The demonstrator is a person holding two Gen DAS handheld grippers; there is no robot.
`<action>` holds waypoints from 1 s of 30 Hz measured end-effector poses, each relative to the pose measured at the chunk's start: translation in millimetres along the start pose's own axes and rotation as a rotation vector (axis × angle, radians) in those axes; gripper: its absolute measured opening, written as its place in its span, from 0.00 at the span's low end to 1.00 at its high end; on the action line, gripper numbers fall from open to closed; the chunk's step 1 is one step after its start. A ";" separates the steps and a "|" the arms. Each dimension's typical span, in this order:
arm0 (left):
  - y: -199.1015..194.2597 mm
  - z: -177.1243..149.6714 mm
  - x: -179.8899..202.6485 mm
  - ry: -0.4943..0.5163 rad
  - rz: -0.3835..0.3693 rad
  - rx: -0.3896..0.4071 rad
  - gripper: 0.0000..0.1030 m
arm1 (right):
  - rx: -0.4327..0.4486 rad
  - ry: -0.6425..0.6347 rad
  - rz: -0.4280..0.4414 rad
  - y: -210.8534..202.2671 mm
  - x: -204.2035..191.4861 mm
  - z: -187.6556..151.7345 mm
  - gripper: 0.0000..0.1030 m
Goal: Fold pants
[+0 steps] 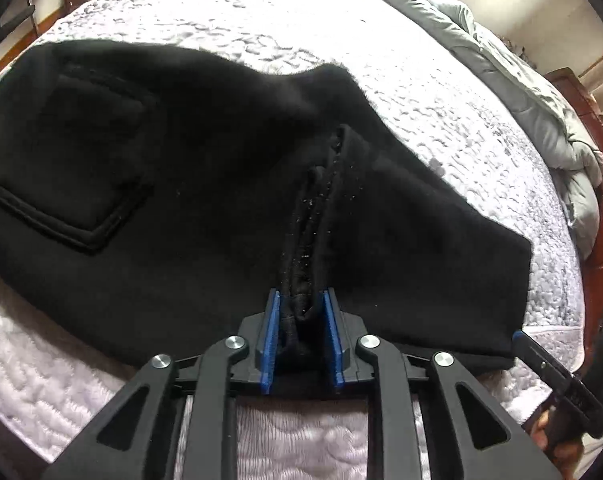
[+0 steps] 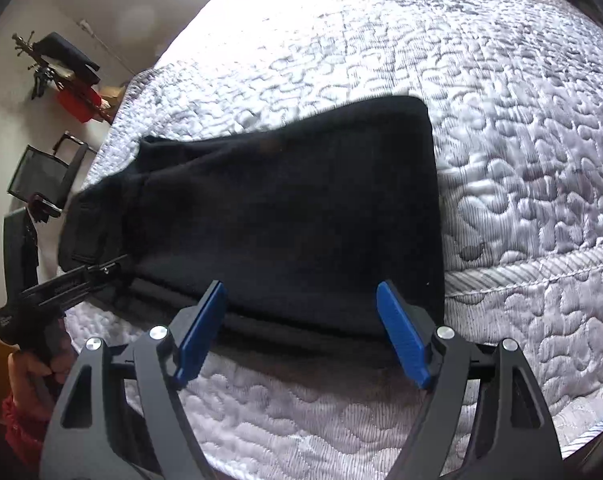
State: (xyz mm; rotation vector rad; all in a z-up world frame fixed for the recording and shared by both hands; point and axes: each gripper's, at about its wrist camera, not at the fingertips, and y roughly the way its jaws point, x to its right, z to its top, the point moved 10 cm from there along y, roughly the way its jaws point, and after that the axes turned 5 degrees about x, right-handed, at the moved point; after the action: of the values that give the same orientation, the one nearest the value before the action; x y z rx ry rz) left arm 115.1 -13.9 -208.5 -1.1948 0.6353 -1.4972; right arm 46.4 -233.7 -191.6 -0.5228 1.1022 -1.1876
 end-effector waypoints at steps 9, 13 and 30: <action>-24.4 32.9 70.5 0.116 -0.126 0.062 0.45 | 0.035 0.016 0.036 -15.3 9.1 74.5 0.74; 20.0 19.9 69.0 0.143 -0.076 -0.044 0.44 | -0.039 0.121 0.021 21.2 32.7 84.0 0.74; 0.8 -16.0 61.7 0.208 -0.058 -0.016 0.51 | -0.059 0.018 0.014 -8.2 9.7 27.3 0.67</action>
State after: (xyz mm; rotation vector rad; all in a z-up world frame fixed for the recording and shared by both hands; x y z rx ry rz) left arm 105.1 -75.0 -193.6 -1.0852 0.7578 -1.6826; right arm 66.5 -251.1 -177.4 -0.5494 1.1572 -1.1523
